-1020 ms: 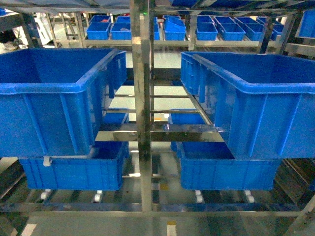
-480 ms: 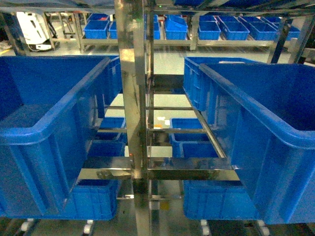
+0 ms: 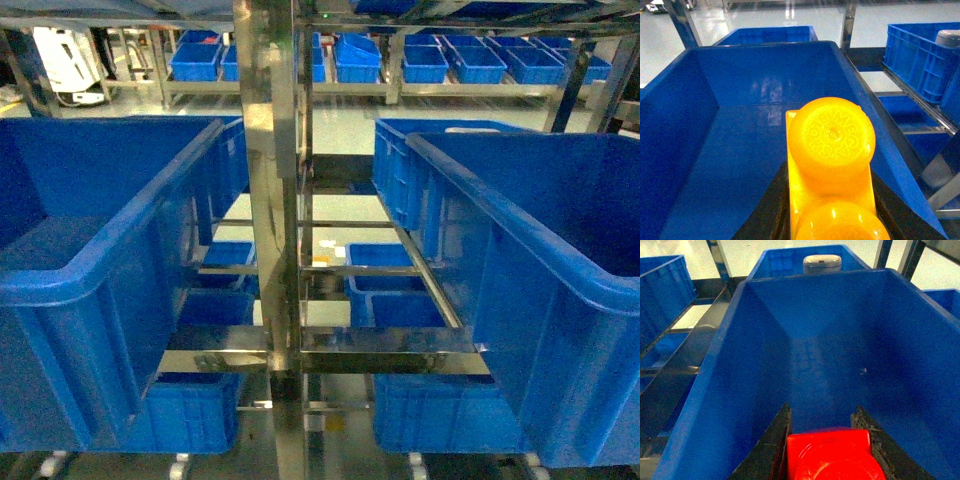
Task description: Sort and place red and yellow blocks in left bins
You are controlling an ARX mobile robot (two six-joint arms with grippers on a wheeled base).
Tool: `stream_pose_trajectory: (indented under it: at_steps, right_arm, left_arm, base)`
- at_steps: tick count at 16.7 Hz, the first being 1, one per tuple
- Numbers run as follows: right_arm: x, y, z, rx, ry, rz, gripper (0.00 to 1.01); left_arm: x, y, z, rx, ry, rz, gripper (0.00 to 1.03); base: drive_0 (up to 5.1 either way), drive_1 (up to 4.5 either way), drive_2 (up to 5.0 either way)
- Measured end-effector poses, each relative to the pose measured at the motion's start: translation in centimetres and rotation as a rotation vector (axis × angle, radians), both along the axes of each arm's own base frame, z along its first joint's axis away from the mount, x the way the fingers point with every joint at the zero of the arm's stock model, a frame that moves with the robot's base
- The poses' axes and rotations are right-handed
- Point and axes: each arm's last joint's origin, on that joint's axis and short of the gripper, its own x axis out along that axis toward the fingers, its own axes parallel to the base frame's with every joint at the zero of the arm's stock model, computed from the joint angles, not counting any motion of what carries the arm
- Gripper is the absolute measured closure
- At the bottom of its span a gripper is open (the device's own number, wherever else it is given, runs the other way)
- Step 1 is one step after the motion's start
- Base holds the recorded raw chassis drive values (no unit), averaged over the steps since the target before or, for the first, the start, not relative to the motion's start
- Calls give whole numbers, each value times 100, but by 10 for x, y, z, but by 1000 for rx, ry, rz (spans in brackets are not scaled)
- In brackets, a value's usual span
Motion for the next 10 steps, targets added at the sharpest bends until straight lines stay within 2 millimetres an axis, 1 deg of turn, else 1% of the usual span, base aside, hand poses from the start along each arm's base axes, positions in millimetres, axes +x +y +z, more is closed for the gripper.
stream_pose_trajectory:
  at_steps: [1,4,6,7,10]
  right_arm:
    - [13,0,-2,11,34,-8,73]
    - [42,0,-13,8,125,7,73]
    - [88,-5,-36,-1,180,-23,73]
    - [106,-8,-45,-17,185,-45,73]
    - [138,-10,-60,-46,175,-60,73]
  left_arm:
    - [0,0,0,0,0,0,75]
    - [0,0,0,0,0,0,75]
    - [0,0,0,0,0,0,75]
    - [0,0,0,0,-1,0,75]
    - [0,0,0,0,0,0,75]
  base:
    - [0,0,0]
    - [0,0,0]
    - [0,0,0]
    - [0,0,0]
    - [0,0,0]
